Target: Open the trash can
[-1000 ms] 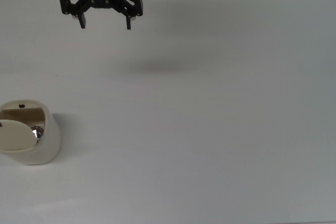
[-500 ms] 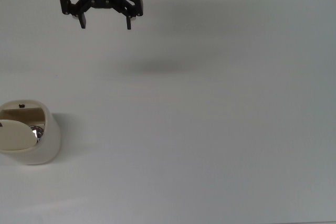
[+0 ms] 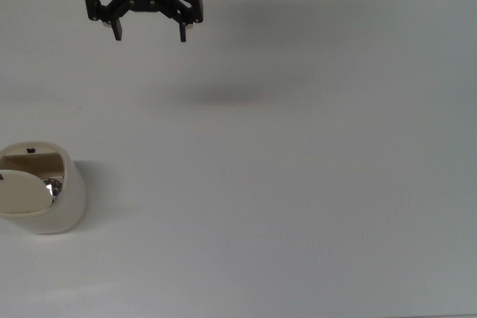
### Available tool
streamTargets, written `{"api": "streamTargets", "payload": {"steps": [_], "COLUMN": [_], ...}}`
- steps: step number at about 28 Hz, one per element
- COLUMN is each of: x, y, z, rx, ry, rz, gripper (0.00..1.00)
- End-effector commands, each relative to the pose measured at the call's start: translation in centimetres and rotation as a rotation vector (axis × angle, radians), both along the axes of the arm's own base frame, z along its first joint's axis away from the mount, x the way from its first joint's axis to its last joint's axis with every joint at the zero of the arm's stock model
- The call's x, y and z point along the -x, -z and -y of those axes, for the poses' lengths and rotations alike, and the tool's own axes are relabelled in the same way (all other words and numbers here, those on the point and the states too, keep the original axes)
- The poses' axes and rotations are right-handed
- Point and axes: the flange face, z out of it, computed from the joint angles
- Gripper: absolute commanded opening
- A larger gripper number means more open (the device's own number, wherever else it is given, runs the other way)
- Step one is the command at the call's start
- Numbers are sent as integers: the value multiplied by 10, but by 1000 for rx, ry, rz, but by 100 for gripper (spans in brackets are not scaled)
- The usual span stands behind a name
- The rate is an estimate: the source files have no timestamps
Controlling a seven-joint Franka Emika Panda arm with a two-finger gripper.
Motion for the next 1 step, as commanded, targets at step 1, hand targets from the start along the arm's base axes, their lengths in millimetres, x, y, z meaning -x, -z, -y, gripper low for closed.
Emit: {"api": "streamTargets", "payload": {"steps": [1], "x": [5], "y": [1], "z": [-2], "rx": [-8], "ry": [-14], "rz": [-26], "gripper": [100]}}
